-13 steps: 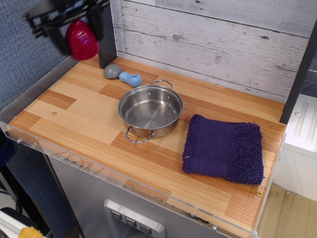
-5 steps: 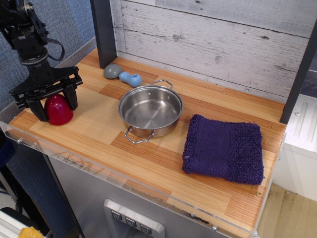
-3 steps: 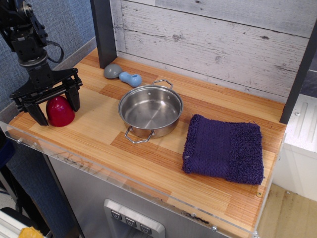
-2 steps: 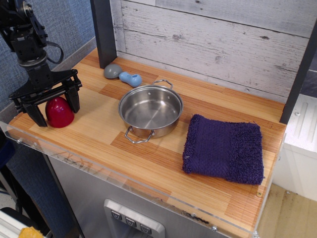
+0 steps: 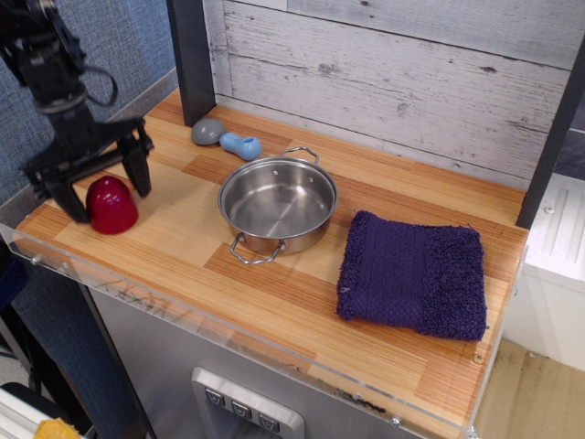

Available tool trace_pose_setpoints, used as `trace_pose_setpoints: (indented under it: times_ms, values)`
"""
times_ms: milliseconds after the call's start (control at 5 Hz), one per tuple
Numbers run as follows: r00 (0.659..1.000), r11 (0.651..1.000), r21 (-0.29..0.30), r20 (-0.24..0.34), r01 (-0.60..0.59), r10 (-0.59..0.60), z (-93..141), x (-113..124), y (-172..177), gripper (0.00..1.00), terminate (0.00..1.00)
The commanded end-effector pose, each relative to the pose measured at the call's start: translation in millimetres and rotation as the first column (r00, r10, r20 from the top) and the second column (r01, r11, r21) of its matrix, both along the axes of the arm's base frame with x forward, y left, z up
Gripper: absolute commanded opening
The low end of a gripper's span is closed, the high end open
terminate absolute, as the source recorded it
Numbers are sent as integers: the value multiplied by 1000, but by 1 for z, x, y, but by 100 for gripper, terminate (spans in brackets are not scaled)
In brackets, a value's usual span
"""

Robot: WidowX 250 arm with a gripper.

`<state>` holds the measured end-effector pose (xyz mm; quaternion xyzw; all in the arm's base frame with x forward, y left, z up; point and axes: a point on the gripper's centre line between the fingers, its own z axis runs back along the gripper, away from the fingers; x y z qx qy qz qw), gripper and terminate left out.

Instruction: Place the onion near the board's left edge and side

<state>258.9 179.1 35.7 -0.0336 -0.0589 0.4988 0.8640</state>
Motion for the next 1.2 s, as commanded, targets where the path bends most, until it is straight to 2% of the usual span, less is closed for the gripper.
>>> trace_pose_setpoints:
  times_ms: [0,200,400,600,1000]
  values:
    - [986,995,99,161,33,-49,82,-2,-3,100,0]
    - [965,991,110,241,76,-101,118,2,-15,100,0]
    - [952,983,128,261,129,-159,134,-2,-25,100,0]
    - [937,979,139,297,149,-185,141,-6,-34,100,0]
    - [937,979,139,297,149,-185,141,-6,-34,100,0]
